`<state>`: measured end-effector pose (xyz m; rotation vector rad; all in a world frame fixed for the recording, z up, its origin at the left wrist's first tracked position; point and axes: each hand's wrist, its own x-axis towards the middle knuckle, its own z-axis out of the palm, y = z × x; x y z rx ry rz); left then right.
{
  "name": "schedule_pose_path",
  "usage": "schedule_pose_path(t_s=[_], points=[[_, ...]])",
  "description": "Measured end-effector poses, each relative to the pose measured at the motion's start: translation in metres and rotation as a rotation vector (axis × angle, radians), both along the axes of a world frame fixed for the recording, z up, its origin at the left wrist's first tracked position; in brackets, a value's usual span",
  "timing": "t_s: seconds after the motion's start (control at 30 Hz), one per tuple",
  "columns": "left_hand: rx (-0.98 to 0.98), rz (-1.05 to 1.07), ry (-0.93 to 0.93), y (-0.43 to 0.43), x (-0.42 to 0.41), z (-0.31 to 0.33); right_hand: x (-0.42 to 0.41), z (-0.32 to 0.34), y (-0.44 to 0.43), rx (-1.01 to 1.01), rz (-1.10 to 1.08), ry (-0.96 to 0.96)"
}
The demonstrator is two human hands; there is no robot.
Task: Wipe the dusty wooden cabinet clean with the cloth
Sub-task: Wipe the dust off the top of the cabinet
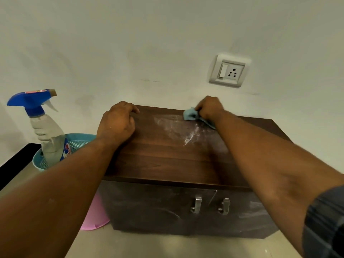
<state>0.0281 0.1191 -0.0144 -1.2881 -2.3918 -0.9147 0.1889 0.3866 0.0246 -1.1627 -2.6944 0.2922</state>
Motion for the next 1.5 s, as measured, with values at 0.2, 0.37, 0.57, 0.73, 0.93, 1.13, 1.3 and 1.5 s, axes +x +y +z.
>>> schedule_pose_path(t_s=[0.2,0.37,0.57,0.73,0.93,1.13,1.3,1.5], points=[[0.01,0.057,-0.119,0.007,0.003,-0.002,-0.09,-0.006,-0.075,-0.018,0.306,-0.018],[0.049,0.12,-0.162,0.001,-0.008,0.0,-0.111,-0.015,-0.121,-0.041,0.495,-0.015],[0.027,0.159,-0.182,-0.008,-0.007,0.001,-0.081,0.003,-0.075,0.0,0.536,-0.06],[0.026,0.189,-0.18,-0.011,-0.007,0.008,-0.062,-0.009,-0.045,0.031,0.15,-0.035],[-0.006,0.095,-0.171,-0.004,0.0,0.008,-0.064,-0.018,-0.118,-0.064,0.714,-0.037],[-0.099,-0.082,-0.189,0.012,0.018,0.016,-0.044,-0.008,-0.097,-0.053,0.501,0.001],[-0.213,-0.201,-0.277,0.013,0.022,0.02,-0.012,0.0,-0.108,-0.418,0.651,-0.003],[-0.613,-0.28,-0.219,0.026,0.036,0.031,0.04,0.028,-0.087,-0.456,0.557,0.324]])
